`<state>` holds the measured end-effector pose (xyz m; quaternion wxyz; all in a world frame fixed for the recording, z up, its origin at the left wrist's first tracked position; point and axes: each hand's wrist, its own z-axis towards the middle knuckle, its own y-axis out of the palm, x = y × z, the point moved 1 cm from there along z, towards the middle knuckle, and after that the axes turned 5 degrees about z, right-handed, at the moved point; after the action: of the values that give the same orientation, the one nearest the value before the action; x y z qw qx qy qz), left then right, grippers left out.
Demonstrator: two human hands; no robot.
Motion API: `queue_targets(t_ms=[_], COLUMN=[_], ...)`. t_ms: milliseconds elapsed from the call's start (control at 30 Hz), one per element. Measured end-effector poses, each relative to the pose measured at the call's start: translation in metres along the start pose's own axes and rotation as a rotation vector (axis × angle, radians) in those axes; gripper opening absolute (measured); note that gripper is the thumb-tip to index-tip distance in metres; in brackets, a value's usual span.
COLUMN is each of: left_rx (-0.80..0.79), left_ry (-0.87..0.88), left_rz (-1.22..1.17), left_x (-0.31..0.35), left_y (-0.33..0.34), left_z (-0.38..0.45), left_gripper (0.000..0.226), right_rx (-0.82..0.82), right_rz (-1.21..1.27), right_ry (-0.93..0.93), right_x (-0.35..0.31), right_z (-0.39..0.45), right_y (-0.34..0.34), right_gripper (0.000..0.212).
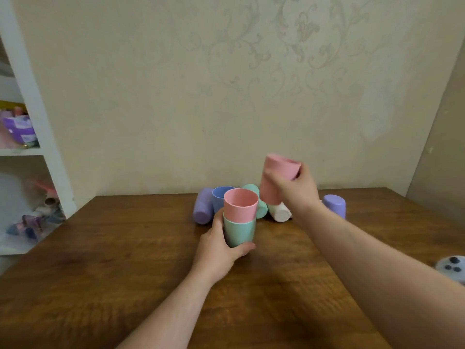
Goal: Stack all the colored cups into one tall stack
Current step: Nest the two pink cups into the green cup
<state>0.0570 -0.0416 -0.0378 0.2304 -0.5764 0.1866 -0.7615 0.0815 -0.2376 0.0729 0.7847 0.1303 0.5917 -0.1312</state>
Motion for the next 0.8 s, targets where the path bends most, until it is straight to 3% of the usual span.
queue_targets(t_ms=[100, 200, 300, 533, 800], left_rx=[-0.032, -0.036, -0.016, -0.004, 0.007], left_ry=[-0.015, 0.003, 0.022, 0.048, 0.017], left_rz=[-0.005, 0.004, 0.014, 0.03, -0.001], left_x=[0.002, 0.001, -0.002, -0.007, -0.006], left_y=[0.0, 0.0, 0.0, 0.002, 0.003], left_z=[0.0, 0.001, 0.002, 0.005, 0.004], left_gripper=[0.115, 0.113, 0.104, 0.097, 0.09], right_rx=[-0.093, -0.241, -0.327, -0.36, -0.41], right_rz=[0.183, 0.057, -0.032, -0.078, 0.005], right_ry=[-0.011, -0.088, -0.121, -0.148, -0.109], right_x=[-0.037, -0.039, -0.02, 0.001, 0.026], right_z=[0.003, -0.008, -0.021, -0.032, -0.034], right_y=[0.015, 0.03, 0.039, 0.044, 0.045], right_gripper=[0.073, 0.092, 0.092, 0.087, 0.073])
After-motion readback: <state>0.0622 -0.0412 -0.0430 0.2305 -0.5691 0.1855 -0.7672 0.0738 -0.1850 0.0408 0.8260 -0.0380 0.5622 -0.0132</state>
